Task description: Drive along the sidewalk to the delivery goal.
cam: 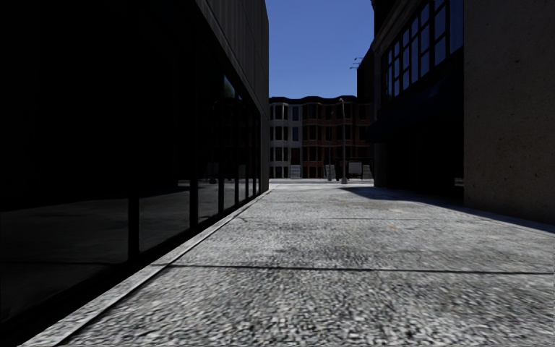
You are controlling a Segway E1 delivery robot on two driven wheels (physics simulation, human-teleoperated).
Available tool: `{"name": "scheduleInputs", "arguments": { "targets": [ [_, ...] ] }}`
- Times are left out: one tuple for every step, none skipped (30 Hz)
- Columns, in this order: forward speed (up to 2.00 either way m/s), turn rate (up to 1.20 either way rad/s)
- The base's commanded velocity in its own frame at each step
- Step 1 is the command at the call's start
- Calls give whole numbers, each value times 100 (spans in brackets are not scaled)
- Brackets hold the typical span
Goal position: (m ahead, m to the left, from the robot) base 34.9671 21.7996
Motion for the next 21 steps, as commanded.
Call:
{"name": "scheduleInputs", "arguments": {
  "targets": [
    [200,0],
    [200,0],
    [200,0],
    [200,0],
    [200,0],
    [200,0],
    [200,0],
    [200,0],
    [200,0],
    [200,0],
    [200,0],
    [200,0],
    [200,0],
    [200,0],
    [200,0],
    [200,0],
    [200,0],
    [200,0],
    [200,0],
    [200,0],
    [200,0]
  ]
}}
